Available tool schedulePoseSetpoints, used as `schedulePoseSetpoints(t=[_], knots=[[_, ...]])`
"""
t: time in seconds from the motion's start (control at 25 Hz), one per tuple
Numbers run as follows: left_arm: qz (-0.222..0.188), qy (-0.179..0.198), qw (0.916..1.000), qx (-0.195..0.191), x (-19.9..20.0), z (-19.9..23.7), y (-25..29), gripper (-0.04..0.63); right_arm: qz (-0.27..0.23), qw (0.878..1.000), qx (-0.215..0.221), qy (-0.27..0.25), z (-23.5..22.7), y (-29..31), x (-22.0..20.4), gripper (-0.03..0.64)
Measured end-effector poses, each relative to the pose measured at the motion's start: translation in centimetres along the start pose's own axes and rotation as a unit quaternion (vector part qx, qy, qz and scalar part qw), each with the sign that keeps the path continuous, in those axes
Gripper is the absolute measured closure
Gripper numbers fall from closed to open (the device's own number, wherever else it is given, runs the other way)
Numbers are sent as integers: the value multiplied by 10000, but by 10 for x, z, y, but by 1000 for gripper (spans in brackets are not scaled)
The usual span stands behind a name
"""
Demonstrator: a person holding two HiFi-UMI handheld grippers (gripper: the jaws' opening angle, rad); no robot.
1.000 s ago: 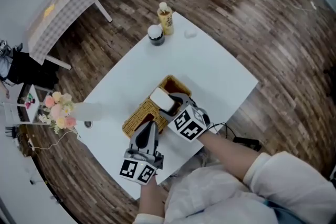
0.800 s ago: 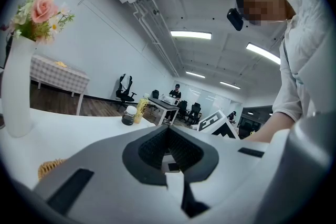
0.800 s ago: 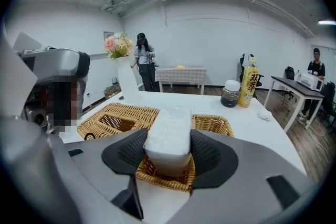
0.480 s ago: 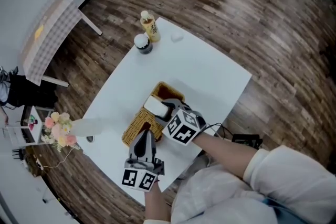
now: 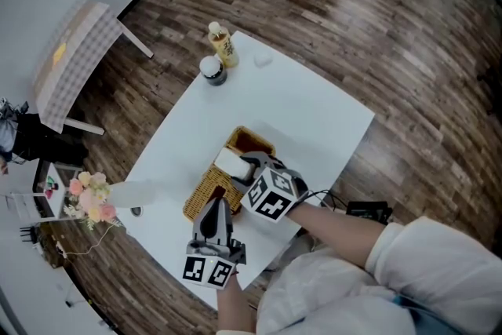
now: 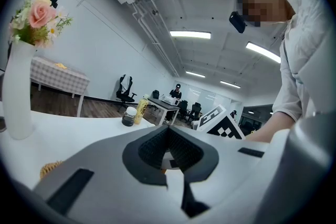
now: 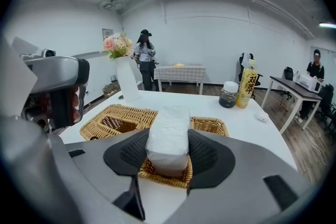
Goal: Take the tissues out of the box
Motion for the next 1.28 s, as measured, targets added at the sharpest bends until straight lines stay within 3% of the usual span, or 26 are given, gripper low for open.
schedulePoseSetpoints(t=[0.76, 1.28], knots=[[-59, 71, 9999, -44, 3, -4, 0, 594, -323, 9994, 56, -113, 8, -30, 18, 373], [-150, 85, 9998, -60, 4, -10, 0, 594, -837, 9964, 101, -81, 6, -57, 29, 373]])
Point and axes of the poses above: the fingertips, and each gripper's own axes: y forward along the fingers, z to its left, x out of its top, the point moved 9 cm from there along -y, backward along the fingers, and after that the axes turned 9 degrees about x, right-handed, at the moved point
